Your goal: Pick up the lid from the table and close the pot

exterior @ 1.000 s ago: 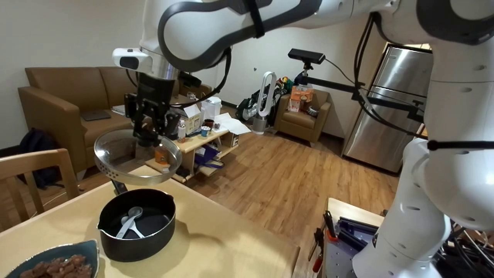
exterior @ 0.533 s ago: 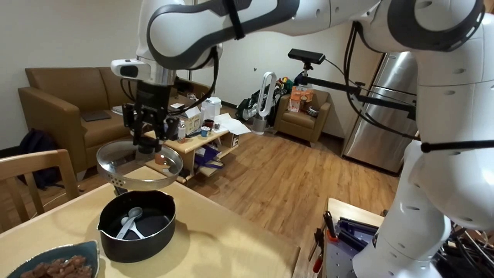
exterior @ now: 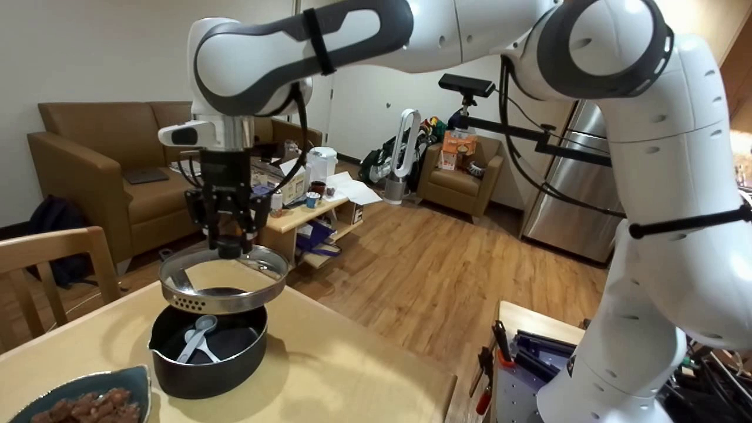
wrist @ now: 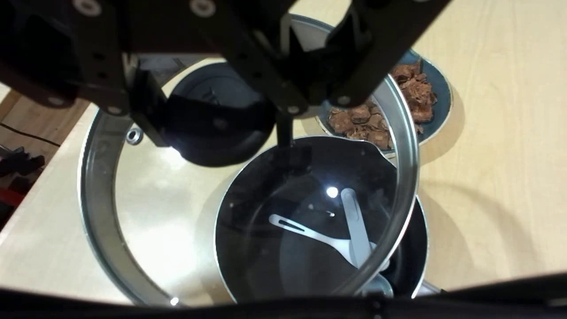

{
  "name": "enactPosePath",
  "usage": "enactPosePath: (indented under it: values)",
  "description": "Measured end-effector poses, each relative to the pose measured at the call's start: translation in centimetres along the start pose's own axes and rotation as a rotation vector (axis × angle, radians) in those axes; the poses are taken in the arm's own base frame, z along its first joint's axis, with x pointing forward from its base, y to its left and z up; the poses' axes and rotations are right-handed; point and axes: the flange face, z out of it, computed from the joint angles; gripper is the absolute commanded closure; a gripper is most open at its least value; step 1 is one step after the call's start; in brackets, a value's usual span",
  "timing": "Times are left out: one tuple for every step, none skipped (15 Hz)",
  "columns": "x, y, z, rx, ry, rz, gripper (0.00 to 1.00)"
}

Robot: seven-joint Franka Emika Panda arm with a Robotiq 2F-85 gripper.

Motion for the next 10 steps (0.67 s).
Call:
enactPosePath:
  values:
    - [0.0, 0.4, 0.6, 0.016, 0.004, -0.001, 0.66]
    - [0.0, 0.8, 1.1, 0.028, 0.007, -0.002, 0.66]
    - [0.0, 1.2, 1.7, 0.039, 0.008, -0.004, 0.66]
    - [0.1, 1.6, 2.2, 0.048, 0.01, -0.003, 0.66]
    - [0.1, 2.0, 2.8, 0.056, 0.011, -0.002, 0.66]
    - [0.2, 2.3, 3.4, 0.063, 0.013, 0.0, 0.66]
    - [0.3, 2.6, 4.0, 0.069, 0.015, 0.005, 0.66]
    - [0.4, 2.9, 4.6, 0.073, 0.016, 0.01, 0.66]
    - [0.5, 3.2, 5.1, 0.078, 0.017, 0.021, 0.66]
    - [0.6, 3.4, 5.3, 0.081, 0.018, 0.033, 0.66]
